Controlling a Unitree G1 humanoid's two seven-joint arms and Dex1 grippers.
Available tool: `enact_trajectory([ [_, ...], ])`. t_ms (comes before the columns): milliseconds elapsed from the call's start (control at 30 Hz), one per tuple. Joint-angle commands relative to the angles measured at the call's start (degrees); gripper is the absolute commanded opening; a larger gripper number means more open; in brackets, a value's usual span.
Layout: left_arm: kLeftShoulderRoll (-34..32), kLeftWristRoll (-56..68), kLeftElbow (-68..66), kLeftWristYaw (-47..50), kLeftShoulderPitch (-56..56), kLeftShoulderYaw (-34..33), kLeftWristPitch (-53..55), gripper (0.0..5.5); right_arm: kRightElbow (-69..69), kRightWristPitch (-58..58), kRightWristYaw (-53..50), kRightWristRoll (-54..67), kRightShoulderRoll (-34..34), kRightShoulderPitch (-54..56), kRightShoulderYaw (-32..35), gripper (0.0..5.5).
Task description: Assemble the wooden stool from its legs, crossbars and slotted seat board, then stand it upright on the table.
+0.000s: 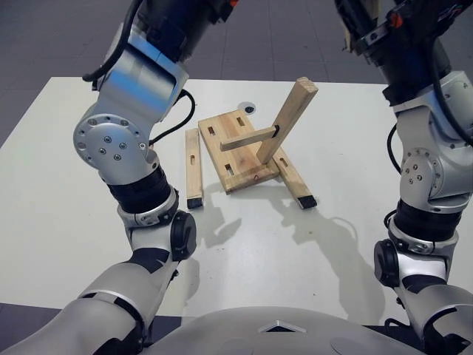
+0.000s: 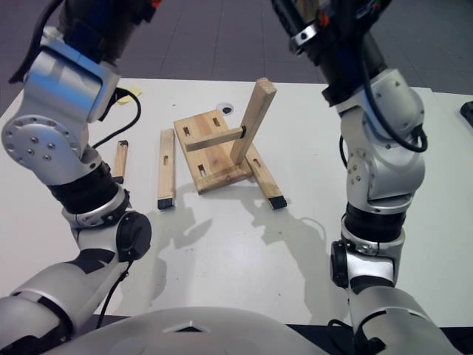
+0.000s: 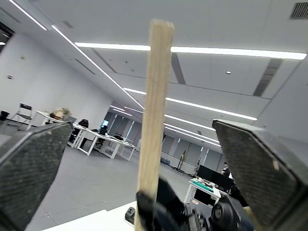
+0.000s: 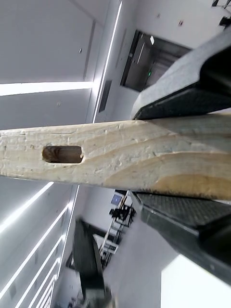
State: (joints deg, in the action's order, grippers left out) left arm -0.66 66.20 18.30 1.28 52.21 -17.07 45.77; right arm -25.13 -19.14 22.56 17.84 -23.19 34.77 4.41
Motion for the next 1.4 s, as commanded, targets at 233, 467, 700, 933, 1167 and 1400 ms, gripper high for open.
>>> enact_trajectory([
  [233,-2.66,5.82,-4.79,3.48,3.12,0.78,0.8,5.4,-3.99,2.98,2.29,-5.62,-0.85,-8.71,-6.29,2.04],
  [467,-3.59,6.58,-5.91,3.81,2.24,1.1,-0.24,4.37,-3.45,3.4,2.72,-7.49,-1.01,-9.82,-6.75,2.04],
  [700,-4.05,5.67,-11.33,3.36,-0.67,-1.7,-3.3,3.27,-1.35,3.97,3.78,-9.55,-2.3,-9.86,-6.78,2.04],
  [933,-5.64,5.82,-10.57,0.04,-2.34,-0.77,-2.53,2.29,-0.23,4.66,4.03,-10.11,-2.07,-9.7,-6.36,2.04],
  [1167,-6.29,5.36,-8.95,-2.67,-3.91,0.94,-2.38,1.19,0.76,5.34,4.12,-10.59,-1.85,-9.51,-6.91,2.04],
  [1400,-6.28,5.28,-8.72,-3.12,-4.3,1.37,-2.78,1.14,1.48,6.04,4.86,-10.59,-1.77,-9.28,-7.68,2.04],
])
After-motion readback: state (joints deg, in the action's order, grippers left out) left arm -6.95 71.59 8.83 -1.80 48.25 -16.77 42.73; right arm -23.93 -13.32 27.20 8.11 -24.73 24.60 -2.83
